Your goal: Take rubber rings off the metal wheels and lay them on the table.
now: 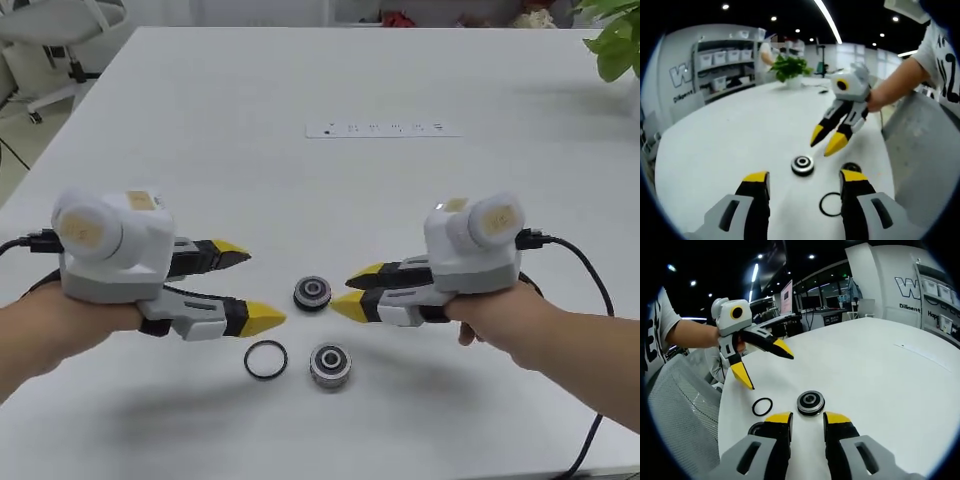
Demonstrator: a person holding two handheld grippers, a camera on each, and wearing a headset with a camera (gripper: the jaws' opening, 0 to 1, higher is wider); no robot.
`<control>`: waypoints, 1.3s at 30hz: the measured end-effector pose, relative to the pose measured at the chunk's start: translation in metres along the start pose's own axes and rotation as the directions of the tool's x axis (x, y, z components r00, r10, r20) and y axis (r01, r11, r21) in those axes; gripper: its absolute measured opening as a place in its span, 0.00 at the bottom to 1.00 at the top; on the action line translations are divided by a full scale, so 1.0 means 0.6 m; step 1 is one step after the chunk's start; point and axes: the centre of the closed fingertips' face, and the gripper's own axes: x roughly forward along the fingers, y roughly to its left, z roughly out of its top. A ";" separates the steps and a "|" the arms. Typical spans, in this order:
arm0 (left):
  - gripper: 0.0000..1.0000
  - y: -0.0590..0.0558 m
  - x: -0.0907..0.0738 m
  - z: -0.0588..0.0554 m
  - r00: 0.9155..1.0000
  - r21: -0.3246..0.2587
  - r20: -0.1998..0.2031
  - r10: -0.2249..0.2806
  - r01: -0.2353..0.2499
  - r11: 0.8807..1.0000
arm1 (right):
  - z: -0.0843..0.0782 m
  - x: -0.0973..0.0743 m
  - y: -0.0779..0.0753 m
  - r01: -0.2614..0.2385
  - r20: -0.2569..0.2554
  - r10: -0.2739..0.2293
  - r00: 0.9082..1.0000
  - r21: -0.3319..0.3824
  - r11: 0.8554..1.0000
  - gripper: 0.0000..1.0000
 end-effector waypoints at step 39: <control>0.37 -0.005 0.082 -0.002 0.999 -0.041 -0.021 -0.043 0.042 0.998 | -0.011 0.031 0.001 -0.012 0.001 0.012 1.000 -0.008 1.000 0.24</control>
